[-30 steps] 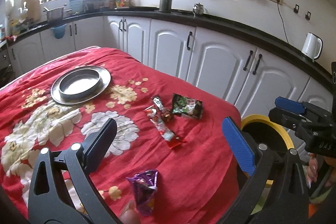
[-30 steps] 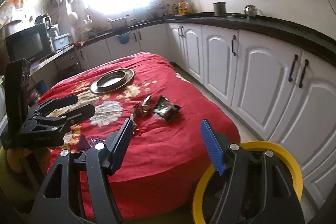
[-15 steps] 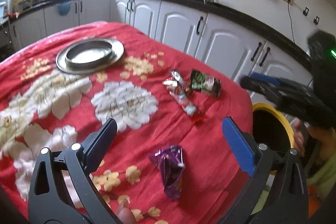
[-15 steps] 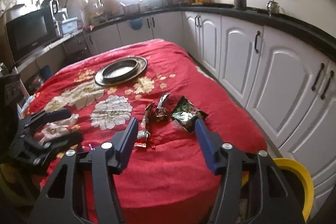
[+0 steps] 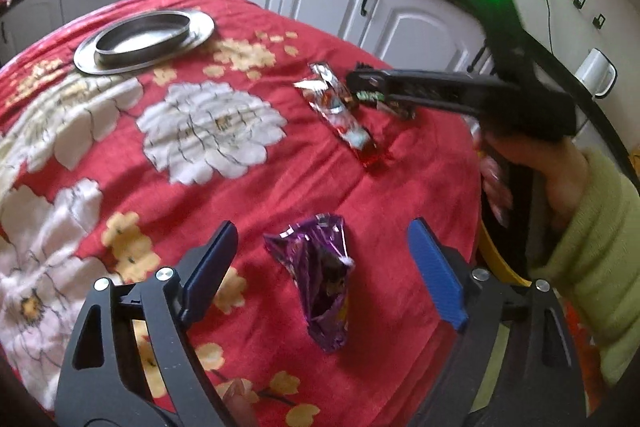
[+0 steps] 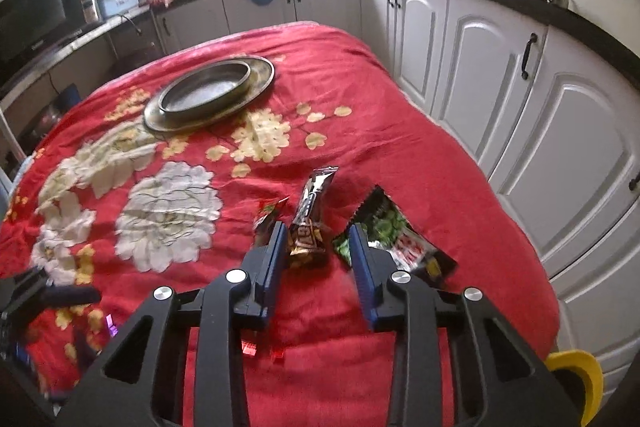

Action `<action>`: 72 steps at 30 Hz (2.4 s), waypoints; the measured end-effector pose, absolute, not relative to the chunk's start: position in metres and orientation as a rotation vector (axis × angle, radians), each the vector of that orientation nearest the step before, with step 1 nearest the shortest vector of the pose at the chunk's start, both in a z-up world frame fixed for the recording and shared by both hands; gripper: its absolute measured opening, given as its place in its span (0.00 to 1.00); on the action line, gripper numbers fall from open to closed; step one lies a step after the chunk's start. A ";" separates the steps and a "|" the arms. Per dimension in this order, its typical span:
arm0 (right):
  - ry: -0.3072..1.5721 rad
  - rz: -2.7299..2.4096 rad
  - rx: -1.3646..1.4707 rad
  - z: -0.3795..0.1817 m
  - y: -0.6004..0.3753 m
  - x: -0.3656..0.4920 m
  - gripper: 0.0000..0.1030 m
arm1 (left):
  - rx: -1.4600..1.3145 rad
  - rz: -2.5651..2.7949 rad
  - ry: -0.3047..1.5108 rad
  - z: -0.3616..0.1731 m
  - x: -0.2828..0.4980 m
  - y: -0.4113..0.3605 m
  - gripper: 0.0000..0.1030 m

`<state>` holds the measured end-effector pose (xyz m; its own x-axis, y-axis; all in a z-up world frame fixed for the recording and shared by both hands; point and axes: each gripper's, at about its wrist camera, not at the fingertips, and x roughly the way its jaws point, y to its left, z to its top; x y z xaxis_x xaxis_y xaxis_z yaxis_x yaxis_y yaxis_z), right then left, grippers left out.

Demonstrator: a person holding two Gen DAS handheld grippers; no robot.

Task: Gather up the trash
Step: 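Grasp the brown candy bar wrapper with the right tool while the left tool approaches the purple wrapper, then close the left tool on the purple wrapper, then carry the brown wrapper and purple wrapper over the yellow bin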

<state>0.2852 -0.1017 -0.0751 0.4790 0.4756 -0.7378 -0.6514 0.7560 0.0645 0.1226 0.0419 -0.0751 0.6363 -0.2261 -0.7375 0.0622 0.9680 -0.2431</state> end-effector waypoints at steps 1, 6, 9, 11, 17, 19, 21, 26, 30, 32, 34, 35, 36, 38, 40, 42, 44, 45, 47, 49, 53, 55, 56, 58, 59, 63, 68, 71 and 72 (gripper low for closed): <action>0.830 0.697 -0.236 -0.078 -0.099 0.289 0.28 | -0.200 -0.167 0.872 -0.077 0.122 0.040 0.73; 0.882 0.703 -0.225 -0.092 -0.090 0.301 0.28 | -0.201 -0.173 0.888 -0.084 0.123 0.037 0.71; 0.899 0.709 -0.230 -0.098 -0.084 0.302 0.28 | -0.208 -0.174 0.896 -0.088 0.124 0.038 0.68; 0.907 0.712 -0.219 -0.102 -0.083 0.302 0.27 | -0.214 -0.167 0.899 -0.089 0.125 0.039 0.62; 0.905 0.744 -0.169 -0.100 -0.089 0.295 0.15 | -0.217 -0.154 0.904 -0.090 0.125 0.041 0.51; 0.893 0.744 -0.161 -0.096 -0.092 0.291 0.15 | -0.207 -0.151 0.908 -0.090 0.123 0.041 0.44; 0.882 0.752 -0.150 -0.091 -0.098 0.286 0.15 | -0.200 -0.148 0.910 -0.091 0.123 0.040 0.36; 0.865 0.762 -0.120 -0.081 -0.114 0.272 0.15 | -0.187 -0.147 0.910 -0.091 0.123 0.039 0.33; 0.865 0.789 -0.104 -0.075 -0.124 0.259 0.15 | -0.191 -0.152 0.896 -0.088 0.121 0.038 0.31; 0.867 0.809 -0.104 -0.071 -0.127 0.250 0.15 | -0.192 -0.156 0.887 -0.084 0.120 0.037 0.31; 0.869 0.827 -0.102 -0.068 -0.130 0.241 0.15 | -0.193 -0.158 0.873 -0.080 0.118 0.036 0.31; 0.873 0.835 -0.098 -0.067 -0.132 0.238 0.15 | -0.194 -0.158 0.866 -0.078 0.118 0.036 0.31; 0.876 0.841 -0.092 -0.065 -0.135 0.234 0.15 | -0.195 -0.159 0.857 -0.075 0.117 0.035 0.31; 0.876 0.852 -0.086 -0.062 -0.140 0.226 0.15 | -0.196 -0.161 0.842 -0.071 0.116 0.034 0.31; 0.868 0.856 -0.079 -0.058 -0.146 0.219 0.15 | -0.197 -0.163 0.828 -0.066 0.115 0.033 0.31; 0.861 0.856 -0.071 -0.055 -0.153 0.214 0.15 | -0.194 -0.163 0.815 -0.061 0.115 0.032 0.31; 0.849 0.851 -0.073 -0.052 -0.160 0.208 0.15 | -0.189 -0.166 0.804 -0.056 0.115 0.029 0.31; 0.841 0.846 -0.074 -0.049 -0.165 0.205 0.15 | -0.188 -0.166 0.800 -0.054 0.116 0.028 0.31; 0.824 0.833 -0.083 -0.045 -0.173 0.202 0.15 | -0.187 -0.173 0.787 -0.049 0.117 0.025 0.31; 0.805 0.816 -0.088 -0.039 -0.184 0.200 0.15 | -0.179 -0.179 0.775 -0.044 0.120 0.020 0.31; 0.777 0.781 -0.067 -0.031 -0.206 0.197 0.15 | -0.171 -0.199 0.750 -0.034 0.124 0.010 0.31; 0.767 0.763 -0.055 -0.028 -0.217 0.196 0.15 | -0.164 -0.213 0.739 -0.030 0.127 0.003 0.31; 0.760 0.752 -0.050 -0.026 -0.224 0.195 0.15 | -0.163 -0.218 0.733 -0.028 0.128 0.000 0.31; 0.749 0.730 -0.039 -0.023 -0.236 0.193 0.15 | -0.156 -0.233 0.724 -0.024 0.131 -0.008 0.31; 0.743 0.718 -0.034 -0.022 -0.241 0.193 0.15 | -0.153 -0.241 0.718 -0.023 0.132 -0.012 0.31; 0.725 0.678 -0.012 -0.018 -0.262 0.191 0.15 | -0.139 -0.276 0.703 -0.016 0.137 -0.029 0.31; 0.711 0.633 0.023 -0.017 -0.285 0.188 0.15 | -0.132 -0.309 0.685 -0.010 0.143 -0.048 0.31; 0.704 0.607 0.040 -0.017 -0.299 0.187 0.15 | -0.133 -0.333 0.677 -0.007 0.148 -0.058 0.31; 0.702 0.599 0.045 -0.017 -0.303 0.187 0.15 | -0.132 -0.345 0.676 -0.006 0.150 -0.063 0.31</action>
<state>0.1866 -0.3033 -0.0169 0.6034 0.5321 -0.5940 -0.5026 0.8320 0.2348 0.1500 -0.0630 -0.0060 0.7258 -0.3543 -0.5896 0.2692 0.9351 -0.2306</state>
